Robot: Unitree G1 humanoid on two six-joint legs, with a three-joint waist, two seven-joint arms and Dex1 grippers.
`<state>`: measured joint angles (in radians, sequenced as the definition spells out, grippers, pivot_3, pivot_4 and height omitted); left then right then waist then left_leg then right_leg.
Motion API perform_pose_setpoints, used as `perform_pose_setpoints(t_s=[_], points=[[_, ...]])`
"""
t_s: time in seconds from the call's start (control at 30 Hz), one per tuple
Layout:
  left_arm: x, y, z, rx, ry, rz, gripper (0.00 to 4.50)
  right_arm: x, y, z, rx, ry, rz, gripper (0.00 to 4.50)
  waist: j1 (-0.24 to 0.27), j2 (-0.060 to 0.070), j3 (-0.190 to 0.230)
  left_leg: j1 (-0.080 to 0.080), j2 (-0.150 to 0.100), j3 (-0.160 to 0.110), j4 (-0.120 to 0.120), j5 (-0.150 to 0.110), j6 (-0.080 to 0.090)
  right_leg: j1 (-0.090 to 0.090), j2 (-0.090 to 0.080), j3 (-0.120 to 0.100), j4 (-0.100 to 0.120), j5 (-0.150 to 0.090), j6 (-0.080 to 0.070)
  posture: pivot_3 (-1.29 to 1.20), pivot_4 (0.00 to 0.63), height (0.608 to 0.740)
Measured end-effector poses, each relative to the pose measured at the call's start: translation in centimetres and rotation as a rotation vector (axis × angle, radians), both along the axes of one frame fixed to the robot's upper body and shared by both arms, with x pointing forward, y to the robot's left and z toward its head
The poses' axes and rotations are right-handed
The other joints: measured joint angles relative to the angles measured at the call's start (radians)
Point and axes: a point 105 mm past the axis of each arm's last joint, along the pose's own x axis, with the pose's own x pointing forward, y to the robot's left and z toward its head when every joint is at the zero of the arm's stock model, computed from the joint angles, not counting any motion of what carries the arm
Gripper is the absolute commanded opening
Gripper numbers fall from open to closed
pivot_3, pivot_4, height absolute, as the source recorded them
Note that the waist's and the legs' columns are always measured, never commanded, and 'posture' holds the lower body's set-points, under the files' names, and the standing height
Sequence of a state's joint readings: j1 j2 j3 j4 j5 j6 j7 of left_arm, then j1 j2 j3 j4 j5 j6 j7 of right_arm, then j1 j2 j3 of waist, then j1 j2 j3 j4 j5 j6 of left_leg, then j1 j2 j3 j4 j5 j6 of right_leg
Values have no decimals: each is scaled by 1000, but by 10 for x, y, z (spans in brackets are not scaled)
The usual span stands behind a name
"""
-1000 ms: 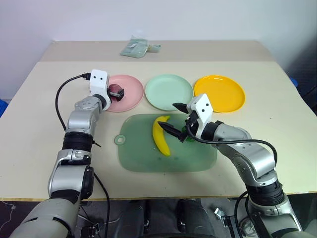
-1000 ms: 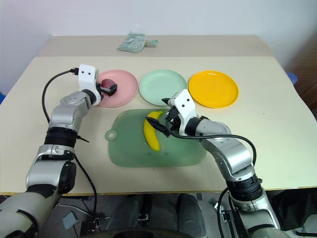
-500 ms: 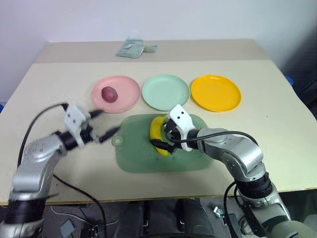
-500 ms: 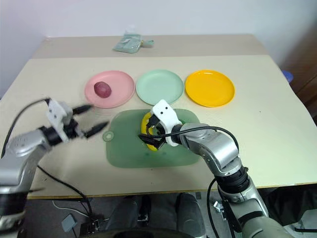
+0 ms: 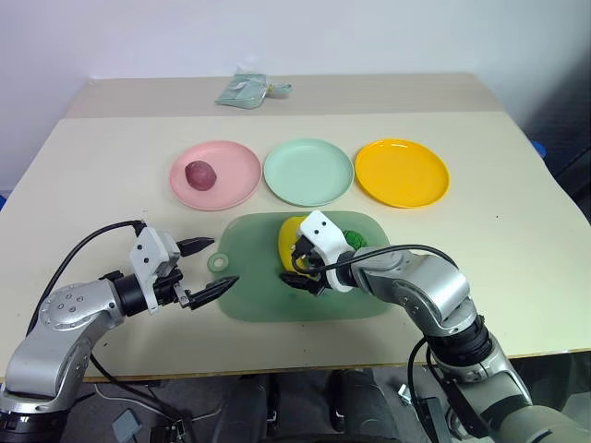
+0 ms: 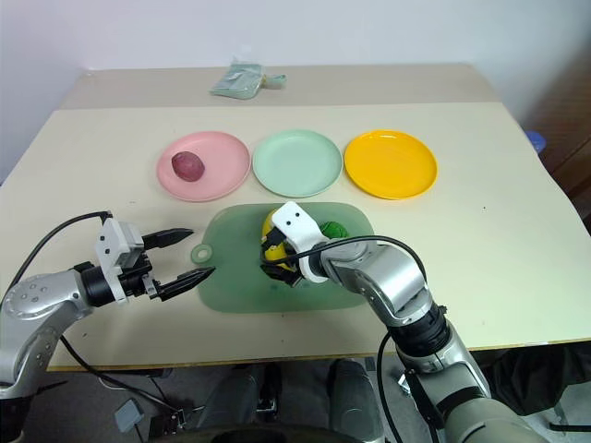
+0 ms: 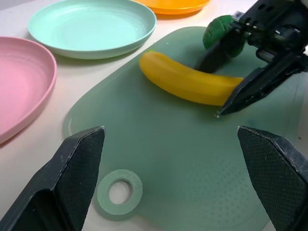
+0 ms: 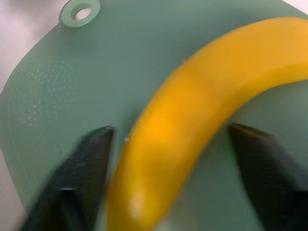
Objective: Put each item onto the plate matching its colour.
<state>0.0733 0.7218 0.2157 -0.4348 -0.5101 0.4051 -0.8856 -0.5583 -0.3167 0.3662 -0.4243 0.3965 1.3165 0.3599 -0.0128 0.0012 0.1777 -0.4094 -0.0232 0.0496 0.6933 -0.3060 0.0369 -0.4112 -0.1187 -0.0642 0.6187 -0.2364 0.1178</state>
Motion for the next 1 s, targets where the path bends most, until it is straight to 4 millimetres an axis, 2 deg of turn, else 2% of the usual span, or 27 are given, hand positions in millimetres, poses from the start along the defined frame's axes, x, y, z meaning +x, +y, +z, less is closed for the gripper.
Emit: perform_pose_setpoints(t_s=[0.13,0.33,0.4,0.47,0.53,0.6,0.67,0.7,0.73,0.83,1.0], points=[[1,0,2,0,-6,-1,4500,1,4,6,4,-27,30,2202,0,0,0,0,0,0,0,0,0,0,0,0,0,0,0,0,150,740],[1,-1,2,-7,-6,-3,4500,-2,8,35,44,-131,114,2202,0,0,0,0,0,0,0,0,0,0,0,0,0,0,0,0,150,740],[0,-2,3,-18,-6,-7,4500,8,0,53,54,-205,90,2202,1,0,0,0,0,0,0,0,0,0,0,0,-1,0,0,0,150,740],[0,-3,3,-23,-7,-9,4500,22,-14,76,63,-300,32,2202,2,0,0,0,0,0,0,0,0,0,0,0,-1,0,0,0,150,740],[-1,-5,3,-34,-11,-10,4500,36,-30,90,65,-339,-33,2202,2,0,0,0,0,0,0,0,0,0,0,0,-1,0,0,0,150,740],[0,-6,2,-42,-9,-5,4500,42,-42,90,60,-331,-69,2202,1,0,0,0,0,0,-1,0,0,0,0,0,-2,0,0,0,150,740],[0,-4,1,-44,-6,4,4500,38,-43,81,70,-299,-37,2202,0,0,0,0,0,0,-2,0,0,0,0,0,-2,0,0,0,150,740],[1,-3,0,-40,-4,10,4500,35,-40,75,79,-275,-11,2716,-1,0,0,0,0,1,-2,0,0,0,0,0,-2,0,0,0,150,740],[1,-1,-2,-37,-3,15,4500,30,-36,68,92,-247,13,2983,-1,0,0,0,0,1,-2,0,0,0,0,0,-2,0,0,0,150,740],[-1,9,-11,-29,26,48,4500,13,-15,51,130,-172,88,4448,-4,0,0,0,1,1,-3,0,0,0,1,0,-2,0,0,0,150,740],[-2,23,-13,-9,30,85,4500,-3,13,28,88,-118,167,4448,3,0,0,0,0,1,-2,0,0,0,0,0,-3,0,0,0,150,740]])
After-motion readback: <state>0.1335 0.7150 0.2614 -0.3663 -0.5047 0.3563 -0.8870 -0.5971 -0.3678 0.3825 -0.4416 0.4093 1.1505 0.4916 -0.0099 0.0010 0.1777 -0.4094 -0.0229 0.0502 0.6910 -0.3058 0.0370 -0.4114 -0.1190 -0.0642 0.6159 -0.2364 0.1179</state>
